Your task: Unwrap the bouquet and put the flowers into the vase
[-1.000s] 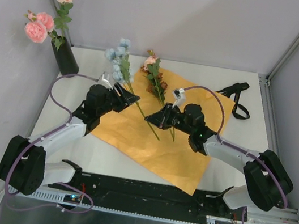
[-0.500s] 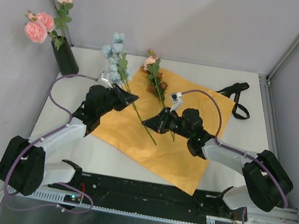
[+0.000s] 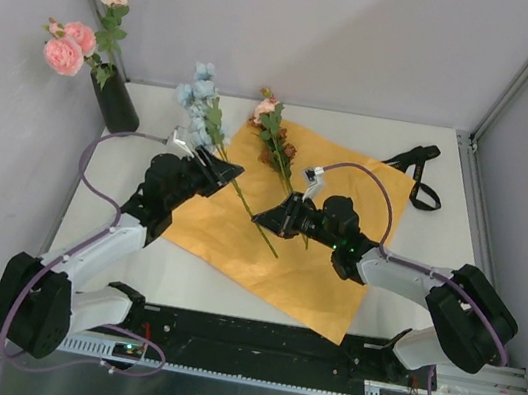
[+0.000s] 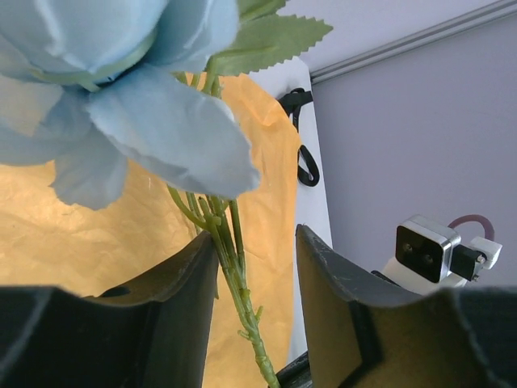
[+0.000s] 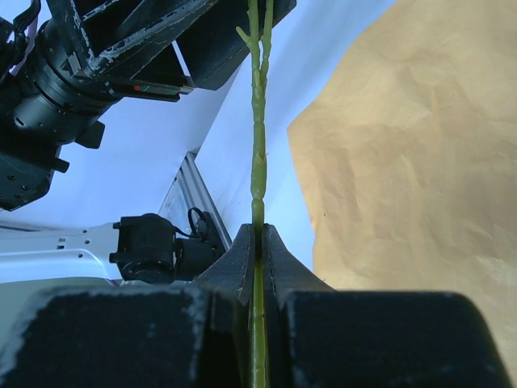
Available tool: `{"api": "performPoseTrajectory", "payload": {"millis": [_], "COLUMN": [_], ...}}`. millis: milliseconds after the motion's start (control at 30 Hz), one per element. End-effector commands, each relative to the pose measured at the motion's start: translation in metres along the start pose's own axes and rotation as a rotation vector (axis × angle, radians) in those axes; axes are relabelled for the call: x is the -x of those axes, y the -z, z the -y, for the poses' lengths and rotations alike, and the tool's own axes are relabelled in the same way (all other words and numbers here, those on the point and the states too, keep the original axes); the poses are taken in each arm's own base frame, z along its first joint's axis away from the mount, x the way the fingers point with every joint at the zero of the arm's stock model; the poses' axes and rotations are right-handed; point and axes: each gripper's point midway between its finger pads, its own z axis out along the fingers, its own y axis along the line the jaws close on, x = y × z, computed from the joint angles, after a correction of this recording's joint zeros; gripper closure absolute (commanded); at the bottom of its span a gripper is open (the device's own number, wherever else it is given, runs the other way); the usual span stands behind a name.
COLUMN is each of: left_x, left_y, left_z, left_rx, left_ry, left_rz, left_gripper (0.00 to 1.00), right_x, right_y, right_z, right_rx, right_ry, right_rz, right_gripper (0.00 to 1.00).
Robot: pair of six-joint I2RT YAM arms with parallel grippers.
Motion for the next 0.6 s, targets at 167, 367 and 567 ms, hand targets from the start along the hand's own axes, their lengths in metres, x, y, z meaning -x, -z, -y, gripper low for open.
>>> {"api": "performPoseTrajectory", "payload": {"millis": [167,367,567], "left_x": [0.012,0.023,0.056], "left_y": [0.005,0.007,0.014], "left_z": [0.013,0.02,0.04], "left_rx": [-0.041,-0.041,-0.013], "left_ry": [-0.062,-0.119,-0.294], "left_rz": [0.053,0.084,0.168], "left_gripper": [0.65,0.97,1.0], "right_x": [0.015,0.011,0.012], "right_y": [0.001,0.0,0.004], "right_z": [-0.015,-0.009,-0.022], "right_rx": [0.046,0.037,0.092], "right_ry": [0.011,0.004,0.024], "right_rz": [0.07,0.059,0.047], "right_gripper": [1.0,1.0,0.68]}}
